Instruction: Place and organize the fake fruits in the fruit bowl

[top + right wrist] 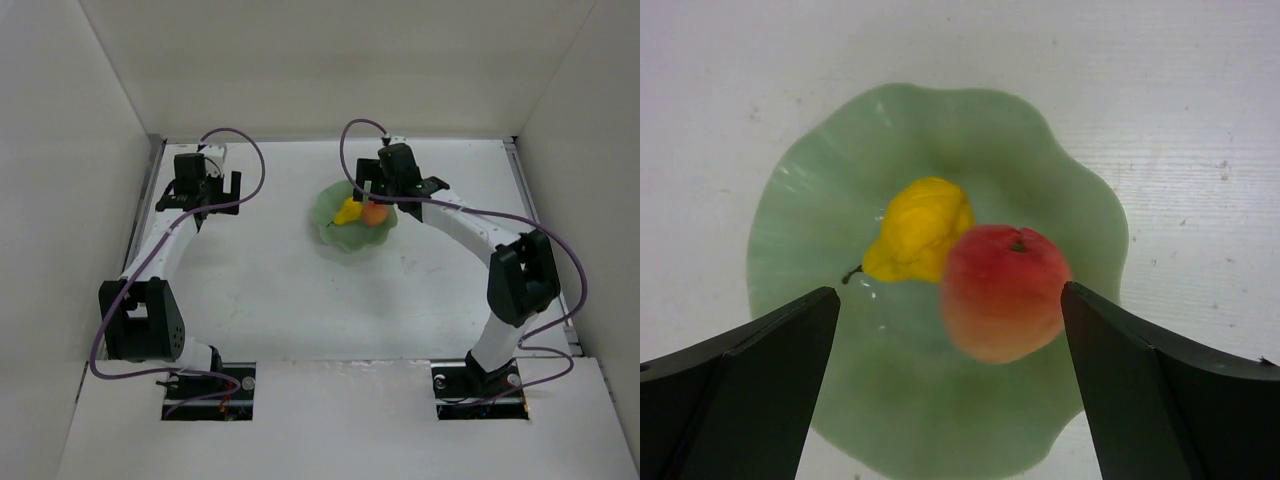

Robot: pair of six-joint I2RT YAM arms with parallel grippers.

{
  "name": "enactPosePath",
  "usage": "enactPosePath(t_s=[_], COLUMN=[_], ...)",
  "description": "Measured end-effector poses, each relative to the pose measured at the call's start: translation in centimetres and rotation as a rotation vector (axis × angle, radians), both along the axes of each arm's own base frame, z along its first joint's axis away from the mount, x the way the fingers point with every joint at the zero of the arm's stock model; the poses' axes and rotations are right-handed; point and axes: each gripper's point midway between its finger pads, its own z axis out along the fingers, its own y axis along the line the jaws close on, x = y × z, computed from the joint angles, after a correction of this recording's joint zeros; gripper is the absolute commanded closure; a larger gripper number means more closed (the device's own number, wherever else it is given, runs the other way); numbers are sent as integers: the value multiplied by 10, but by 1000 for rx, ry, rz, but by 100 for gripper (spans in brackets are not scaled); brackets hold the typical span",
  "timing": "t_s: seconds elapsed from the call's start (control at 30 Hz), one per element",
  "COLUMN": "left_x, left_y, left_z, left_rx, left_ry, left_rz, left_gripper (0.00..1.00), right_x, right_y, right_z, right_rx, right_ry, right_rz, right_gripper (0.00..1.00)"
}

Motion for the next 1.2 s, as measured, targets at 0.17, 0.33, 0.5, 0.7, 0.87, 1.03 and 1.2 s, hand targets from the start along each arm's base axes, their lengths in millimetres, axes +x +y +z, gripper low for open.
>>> enactPosePath(t_s=[0.17, 0.33, 0.5, 0.7, 0.87, 1.03, 1.2], left_x=[0, 1, -2, -4, -8, -8, -8], left_y=[0, 6, 27, 51, 60, 58, 56], left_z=[0, 2, 8, 12, 6, 7, 6], left_rx=[-1, -29, -92, -139, -167, -186, -193], left_ry=[0, -17, -50, -76, -67, -68, -66], left_rz=[0, 30, 134, 232, 273, 277, 271], left_gripper=[0, 0, 0, 0, 0, 0, 0], right_x=[-7, -23, -32, -79, -115, -120, -116], right_y=[-5, -46, -167, -303, -335, -331, -329], right_z=[46, 102, 116, 51, 19, 21, 25], right_rx=[50, 140, 182, 208, 268, 307, 320], right_ry=[-87, -217, -298, -204, -159, -182, -198], right_rz=[-2, -65, -341, -731, -864, -857, -840], right_gripper=[0, 0, 0, 0, 0, 0, 0])
